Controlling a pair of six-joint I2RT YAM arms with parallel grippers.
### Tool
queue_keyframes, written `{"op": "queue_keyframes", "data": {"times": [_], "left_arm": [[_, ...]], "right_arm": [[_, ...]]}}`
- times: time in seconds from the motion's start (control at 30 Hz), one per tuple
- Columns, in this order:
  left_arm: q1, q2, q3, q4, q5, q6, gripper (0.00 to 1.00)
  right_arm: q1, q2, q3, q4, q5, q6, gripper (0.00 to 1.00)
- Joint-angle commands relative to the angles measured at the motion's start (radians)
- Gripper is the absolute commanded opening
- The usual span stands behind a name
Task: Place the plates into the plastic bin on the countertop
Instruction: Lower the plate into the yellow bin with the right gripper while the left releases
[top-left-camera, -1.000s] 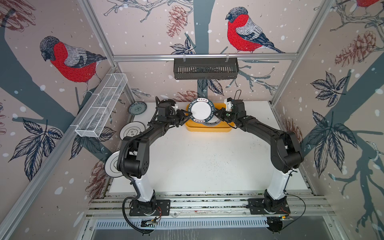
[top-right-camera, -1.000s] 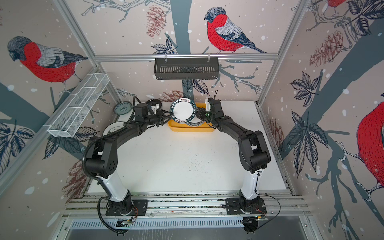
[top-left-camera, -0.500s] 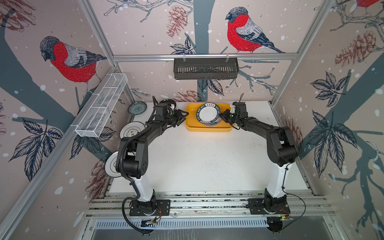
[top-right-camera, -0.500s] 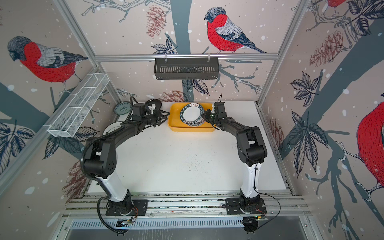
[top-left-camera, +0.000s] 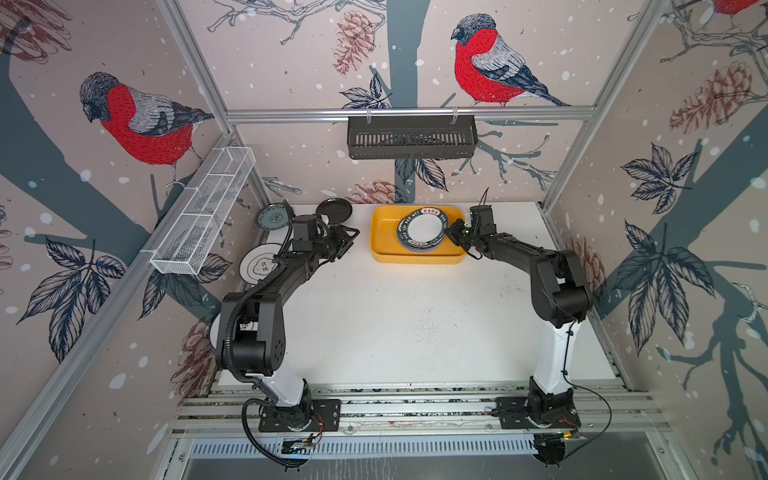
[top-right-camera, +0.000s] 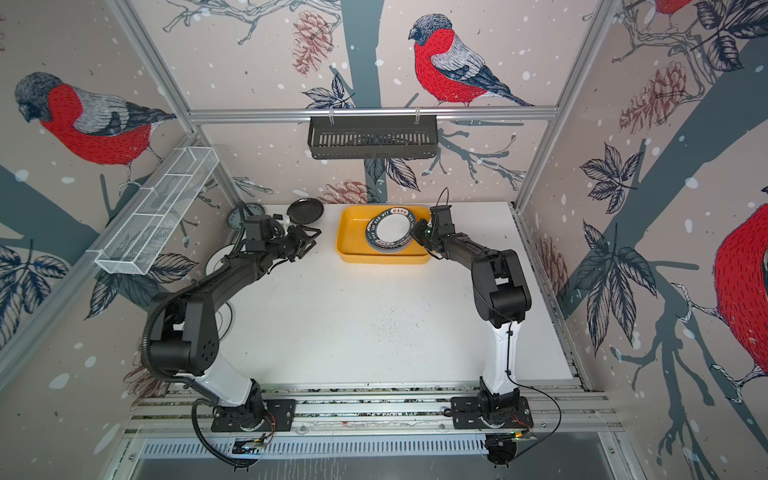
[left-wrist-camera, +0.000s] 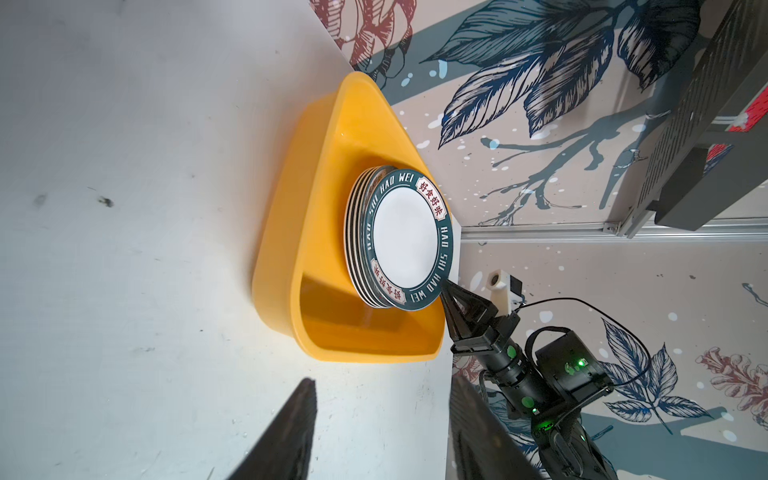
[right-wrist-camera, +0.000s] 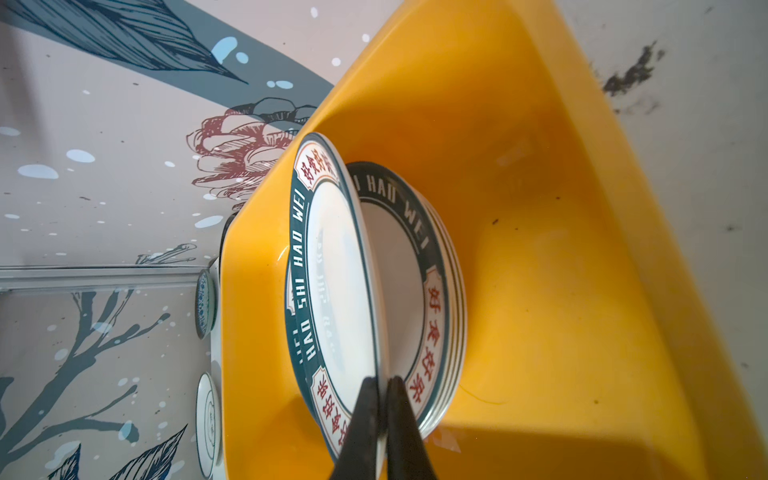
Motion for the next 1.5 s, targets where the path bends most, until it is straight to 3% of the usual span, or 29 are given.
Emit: {"op": "queue_keyframes", "data": {"times": [0.0, 0.43, 0.73, 0.83, 1.1, 1.47], "left_arm": [[0.011, -0.011, -0.007, 0.004, -0.019, 0.028, 0.57], [0.07, 0.055, 0.019, -0.024, -0.052, 0.064, 0.69], [0.127, 0.182, 0.137, -0.065, -0.092, 0.122, 0.73], [0.13, 0.253, 0.218, -0.09, -0.136, 0.151, 0.73], [0.149, 0.465, 0.404, -0.089, -0.153, 0.135, 0.76], [0.183, 0.593, 0.502, -0.068, -0.22, 0.05, 0.73]], "right_arm": [[0.004, 0.016, 0.025, -0.013, -0.007, -0.013, 0.12], [0.048, 0.025, 0.11, -0.171, 0.04, -0.131, 0.63], [0.098, -0.01, 0.191, -0.303, 0.15, -0.232, 0.86], [0.108, -0.056, 0.178, -0.292, 0.19, -0.25, 1.0], [0.138, -0.219, 0.114, -0.261, 0.316, -0.265, 1.0], [0.162, -0.385, 0.026, -0.266, 0.47, -0.229, 1.0]]}}
